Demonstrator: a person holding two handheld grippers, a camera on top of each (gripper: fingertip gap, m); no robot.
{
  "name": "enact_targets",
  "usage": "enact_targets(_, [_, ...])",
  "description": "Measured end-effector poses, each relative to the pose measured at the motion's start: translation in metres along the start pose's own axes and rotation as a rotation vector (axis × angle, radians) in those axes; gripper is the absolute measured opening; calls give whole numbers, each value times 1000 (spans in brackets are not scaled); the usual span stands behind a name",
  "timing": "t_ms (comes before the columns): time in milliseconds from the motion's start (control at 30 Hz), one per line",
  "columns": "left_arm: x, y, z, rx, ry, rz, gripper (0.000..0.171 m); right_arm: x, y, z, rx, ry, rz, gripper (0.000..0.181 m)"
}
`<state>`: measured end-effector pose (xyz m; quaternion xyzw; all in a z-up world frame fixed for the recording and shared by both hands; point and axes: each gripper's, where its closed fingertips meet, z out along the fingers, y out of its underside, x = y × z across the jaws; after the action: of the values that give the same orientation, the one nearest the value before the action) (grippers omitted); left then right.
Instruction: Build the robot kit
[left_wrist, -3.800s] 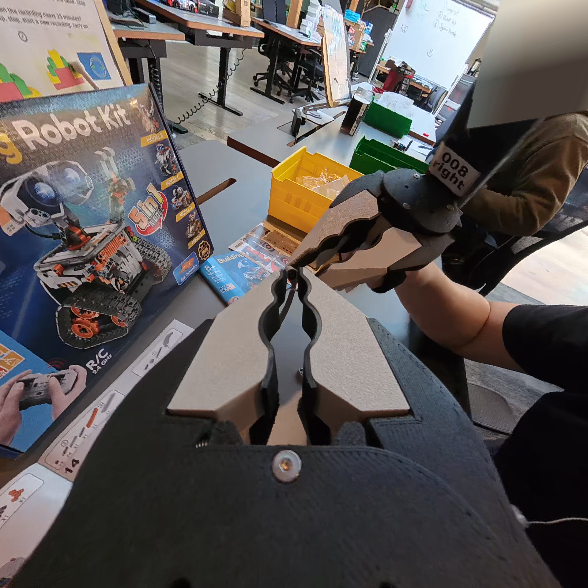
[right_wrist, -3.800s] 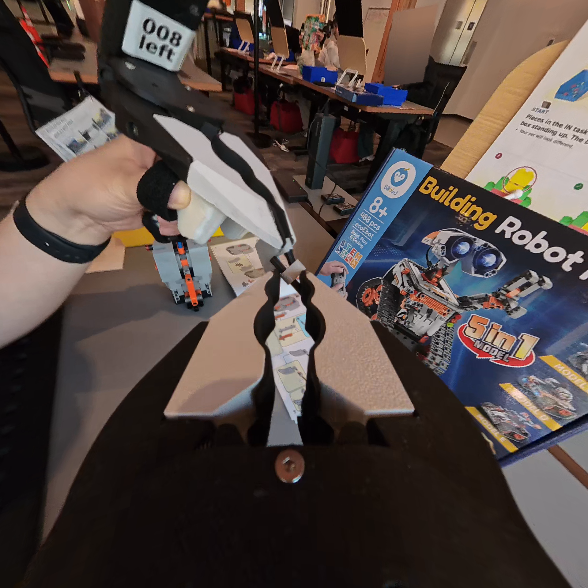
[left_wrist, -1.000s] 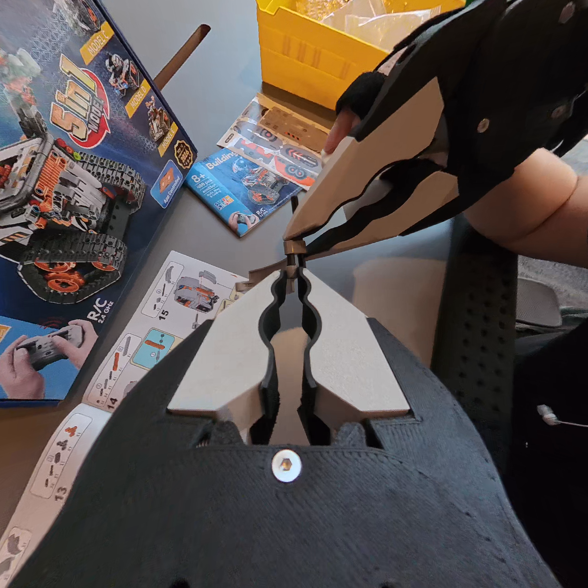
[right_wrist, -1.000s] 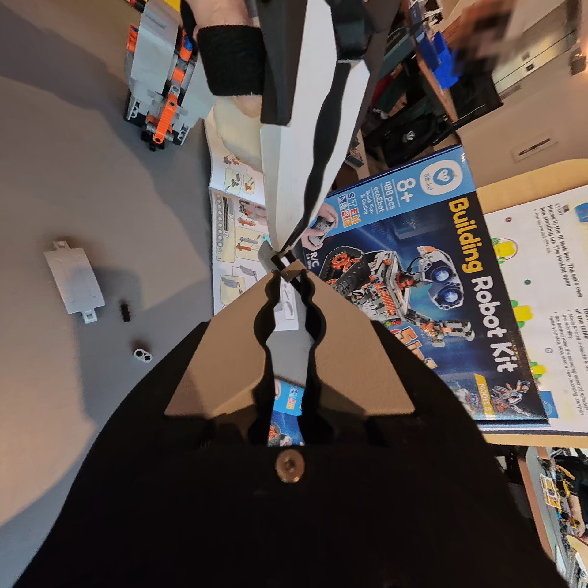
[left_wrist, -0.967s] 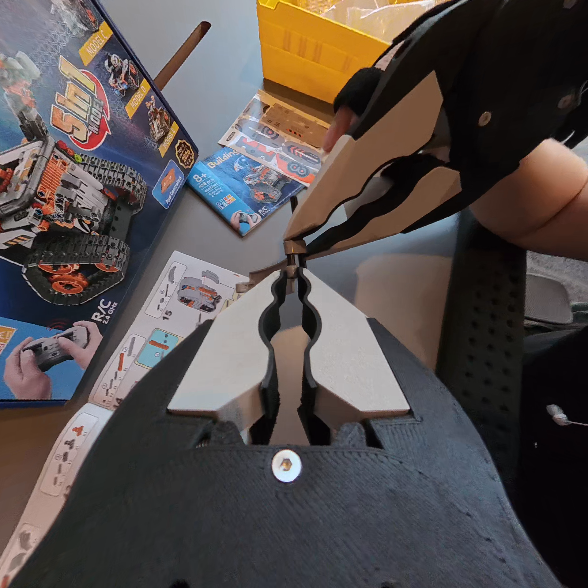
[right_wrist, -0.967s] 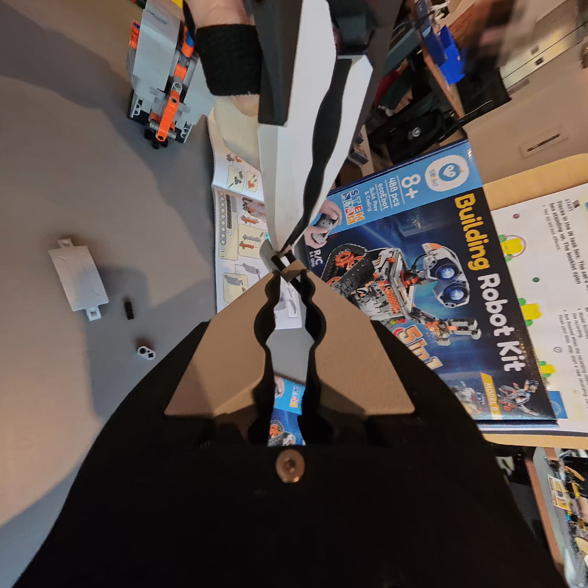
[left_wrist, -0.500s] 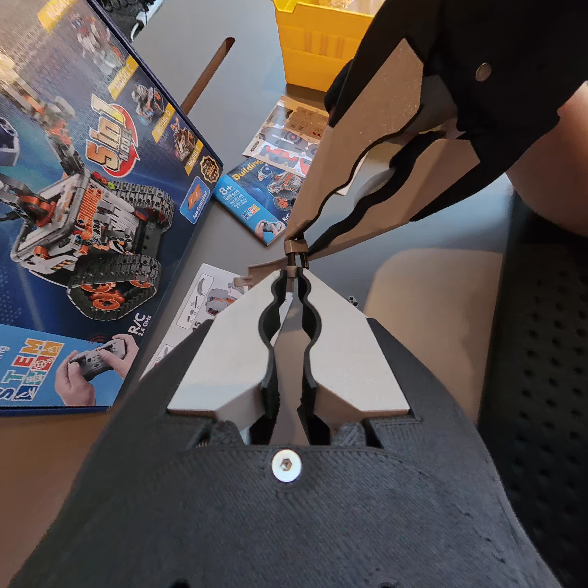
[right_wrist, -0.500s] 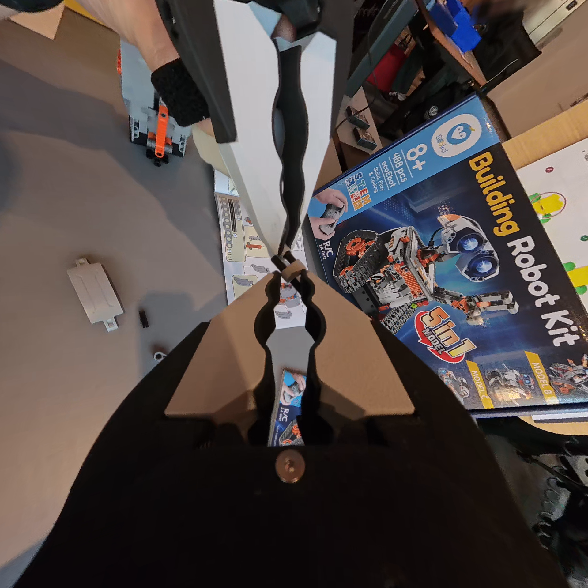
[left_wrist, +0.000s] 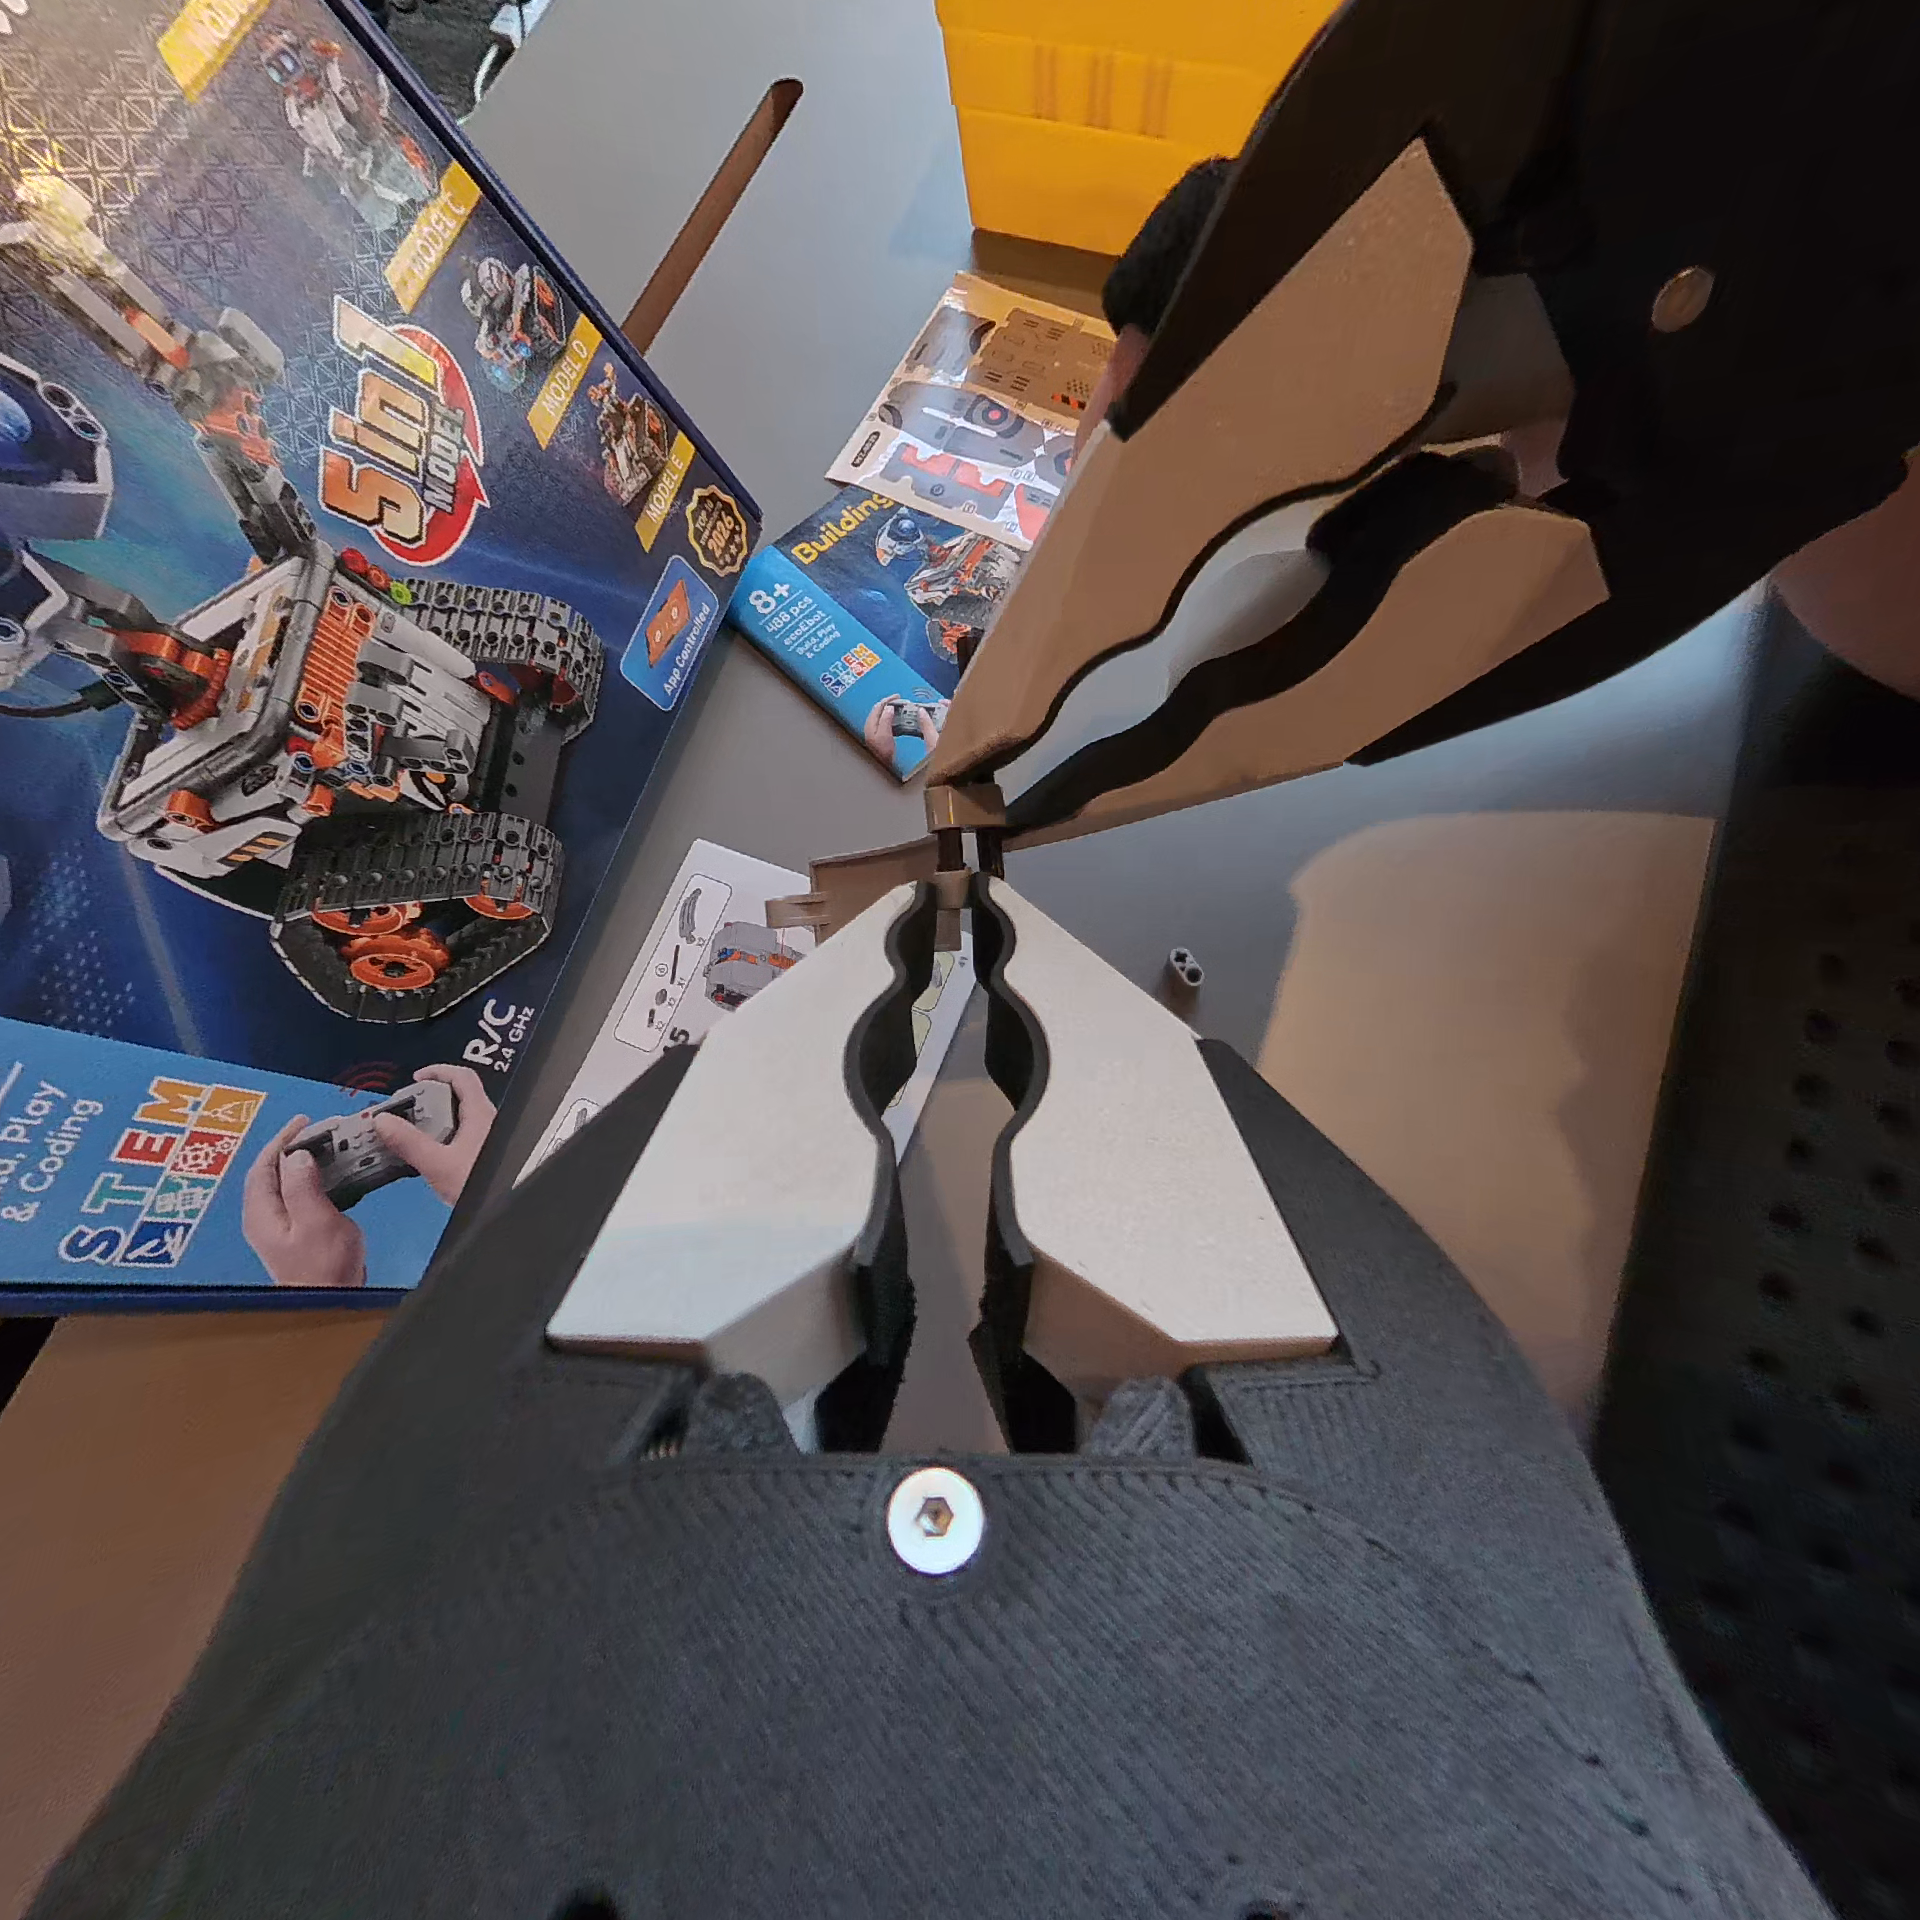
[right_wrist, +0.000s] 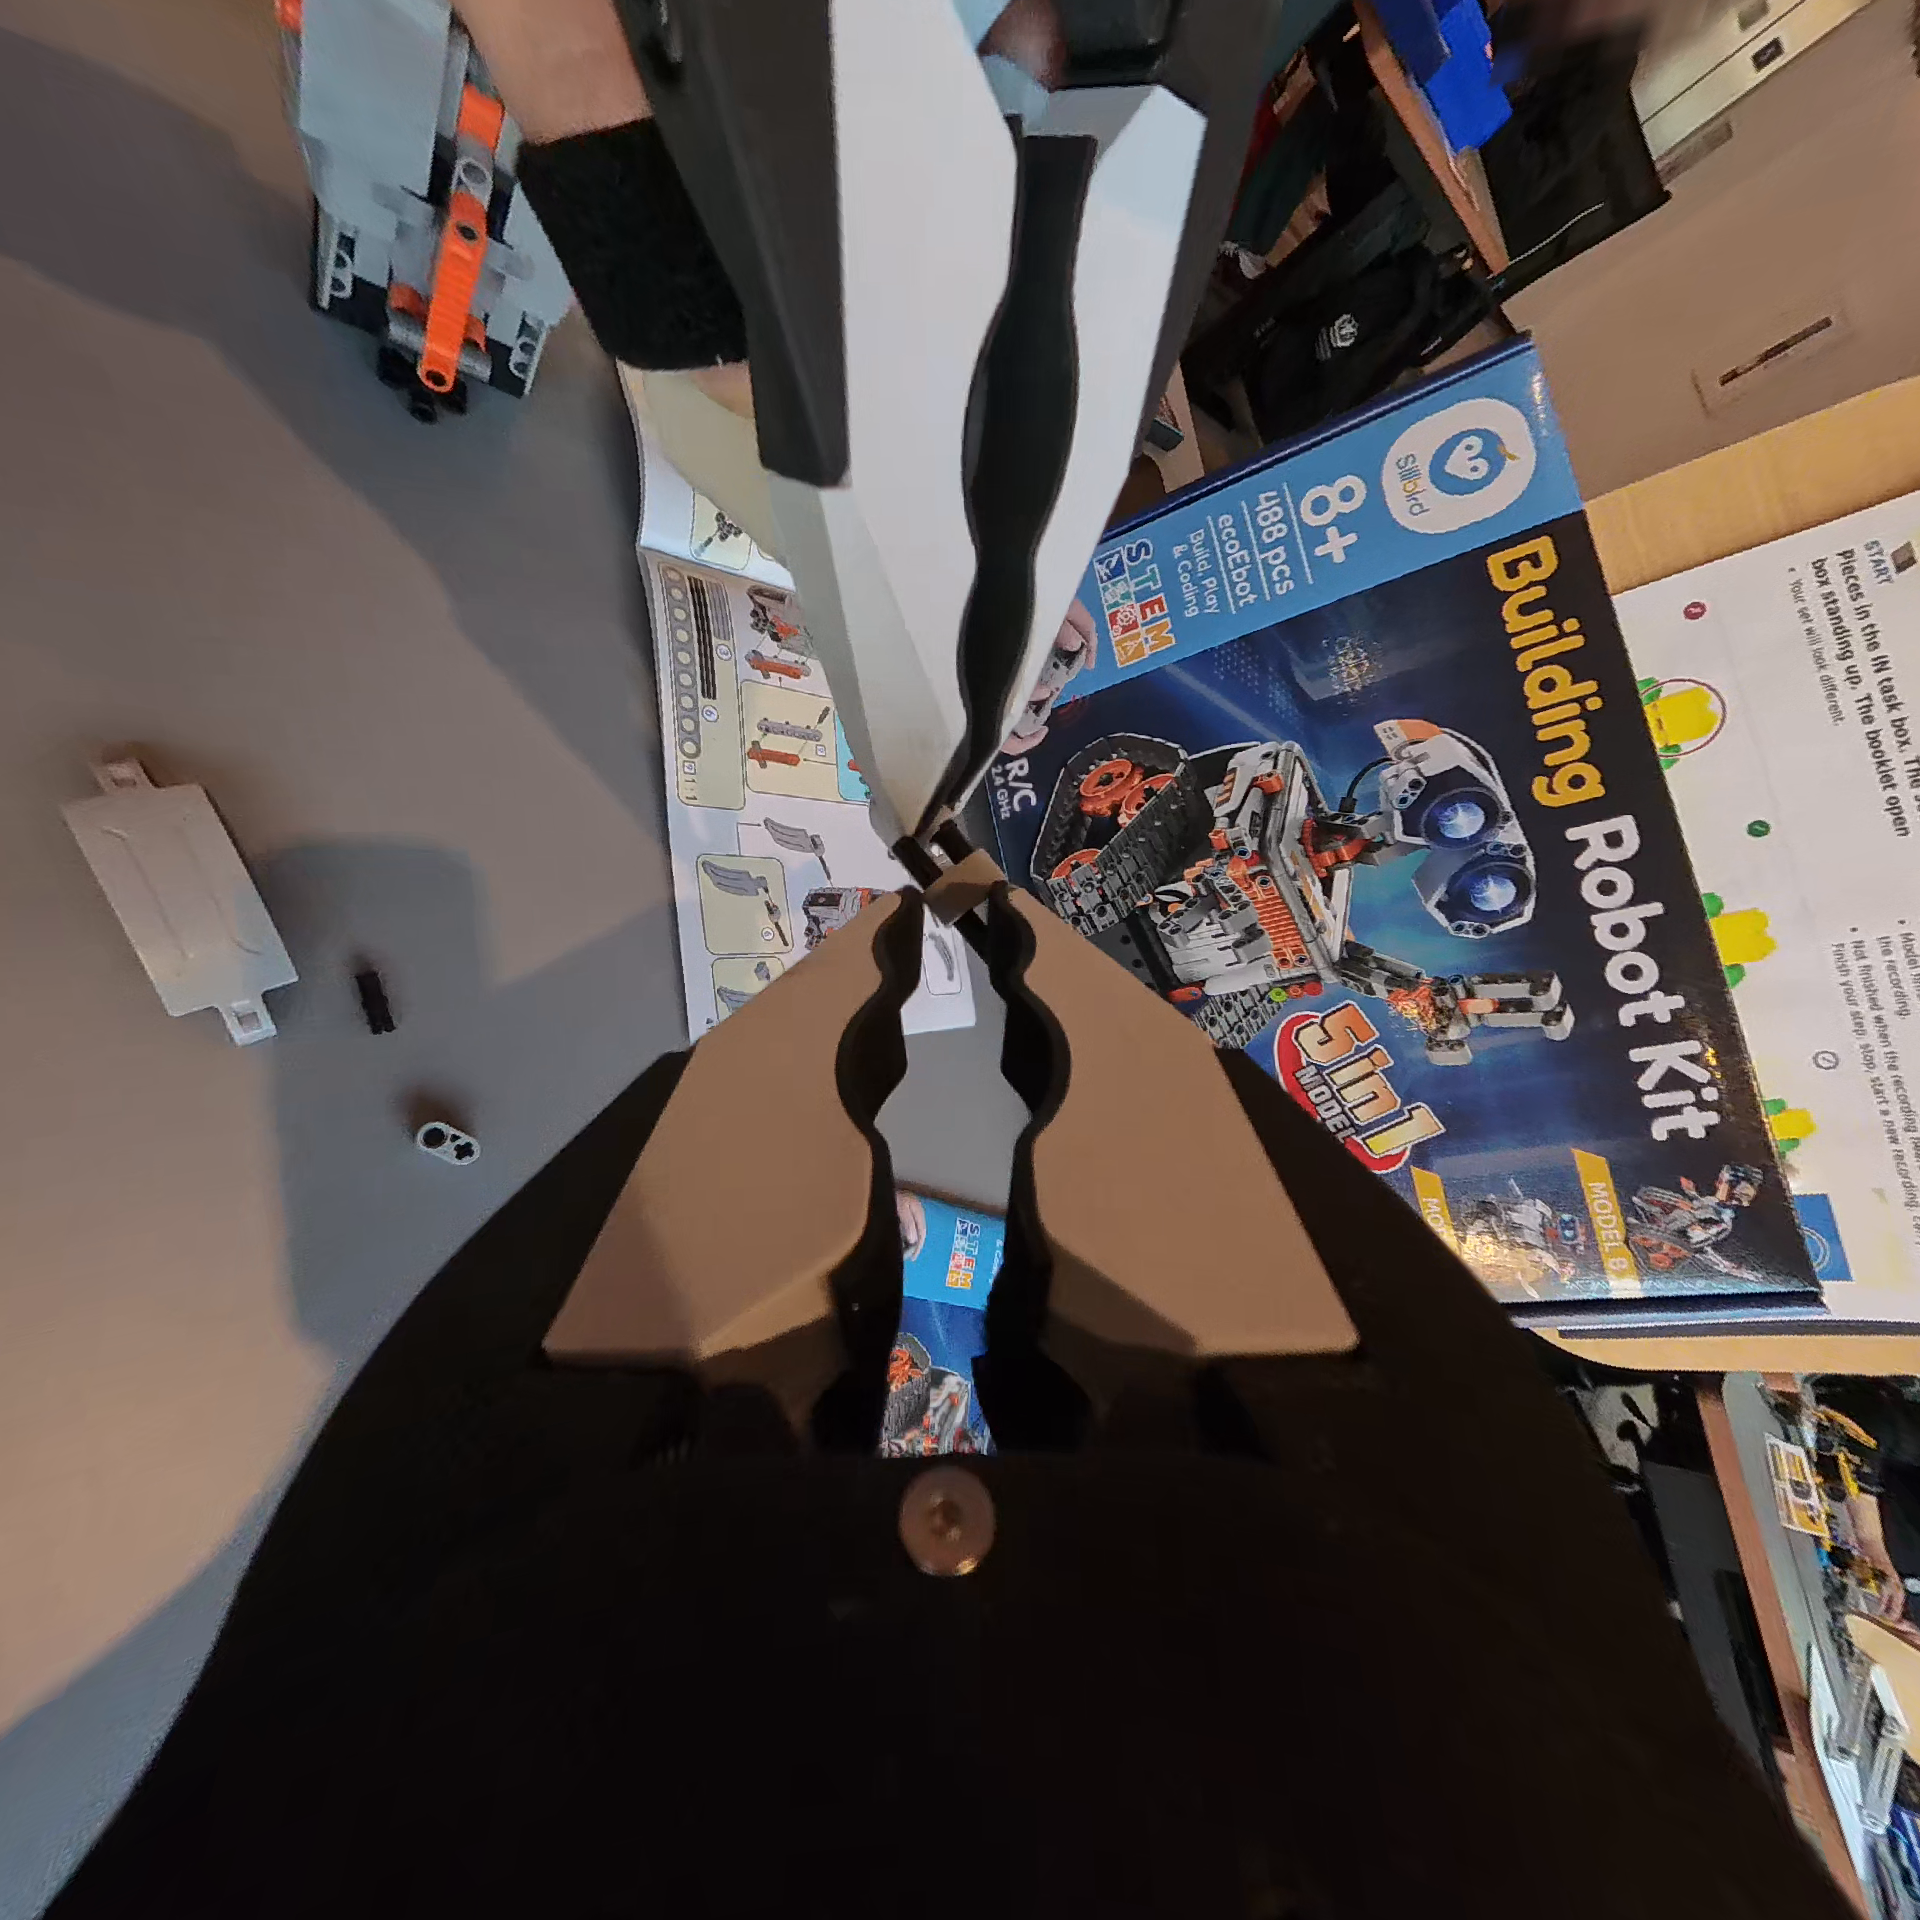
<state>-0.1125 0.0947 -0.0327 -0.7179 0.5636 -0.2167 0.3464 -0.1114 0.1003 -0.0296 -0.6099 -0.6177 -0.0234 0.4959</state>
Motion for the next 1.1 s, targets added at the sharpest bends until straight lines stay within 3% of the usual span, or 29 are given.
enact_targets(1100, [-6, 13, 12, -86, -37, -4, 4, -6, 11, 13, -132, 75, -189, 9])
